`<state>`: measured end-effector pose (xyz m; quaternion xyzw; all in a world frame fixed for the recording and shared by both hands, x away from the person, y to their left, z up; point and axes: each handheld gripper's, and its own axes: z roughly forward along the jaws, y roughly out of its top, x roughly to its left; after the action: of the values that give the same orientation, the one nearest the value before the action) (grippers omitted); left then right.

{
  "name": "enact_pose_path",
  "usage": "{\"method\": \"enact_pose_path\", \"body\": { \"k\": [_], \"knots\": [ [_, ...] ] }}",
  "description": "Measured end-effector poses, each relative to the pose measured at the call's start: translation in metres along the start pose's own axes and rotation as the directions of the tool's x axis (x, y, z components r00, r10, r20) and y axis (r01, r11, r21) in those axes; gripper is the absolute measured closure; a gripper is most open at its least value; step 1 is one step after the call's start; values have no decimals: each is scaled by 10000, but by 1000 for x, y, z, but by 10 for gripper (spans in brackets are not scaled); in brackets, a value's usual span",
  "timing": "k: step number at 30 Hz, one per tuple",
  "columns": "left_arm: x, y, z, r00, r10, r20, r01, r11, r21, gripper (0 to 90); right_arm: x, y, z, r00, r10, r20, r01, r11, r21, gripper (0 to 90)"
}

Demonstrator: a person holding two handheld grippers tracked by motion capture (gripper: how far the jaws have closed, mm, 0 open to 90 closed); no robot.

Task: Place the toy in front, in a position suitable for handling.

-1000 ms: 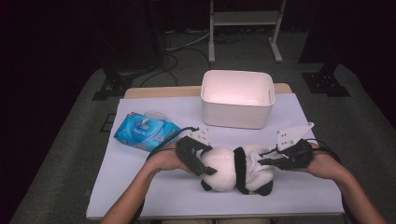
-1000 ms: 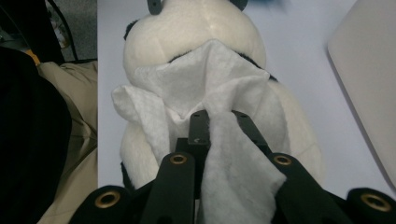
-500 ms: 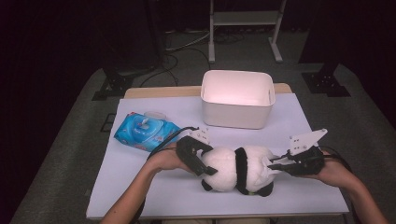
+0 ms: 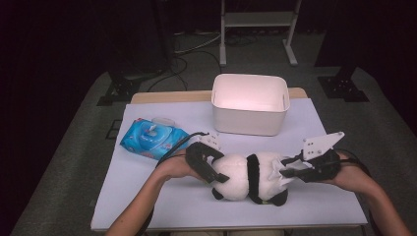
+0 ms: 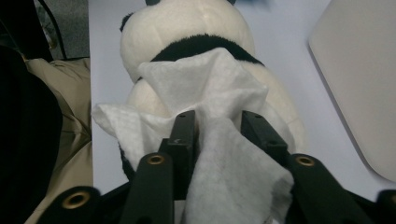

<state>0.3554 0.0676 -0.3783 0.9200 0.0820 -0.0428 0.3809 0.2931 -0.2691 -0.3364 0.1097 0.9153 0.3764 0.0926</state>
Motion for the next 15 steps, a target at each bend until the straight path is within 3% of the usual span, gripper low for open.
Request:
{"method": "enact_pose_path", "body": {
  "k": [7, 11, 15],
  "knots": [
    [-1, 2, 0, 9999, 134, -1, -134, 9999, 71, 136, 1, 7, -3, 9992, -375, 98, 376, 9993, -28, 542],
    [-1, 2, 0, 9999, 143, -1, -143, 9999, 92, 135, -1, 8, -5, 9992, -391, -40, 391, 9992, 58, 537],
    [-2, 4, 0, 9998, 198, -27, -198, 9998, 102, 136, -1, 5, 2, 9994, -357, -36, 358, 9977, 584, 591]
  ]
}}
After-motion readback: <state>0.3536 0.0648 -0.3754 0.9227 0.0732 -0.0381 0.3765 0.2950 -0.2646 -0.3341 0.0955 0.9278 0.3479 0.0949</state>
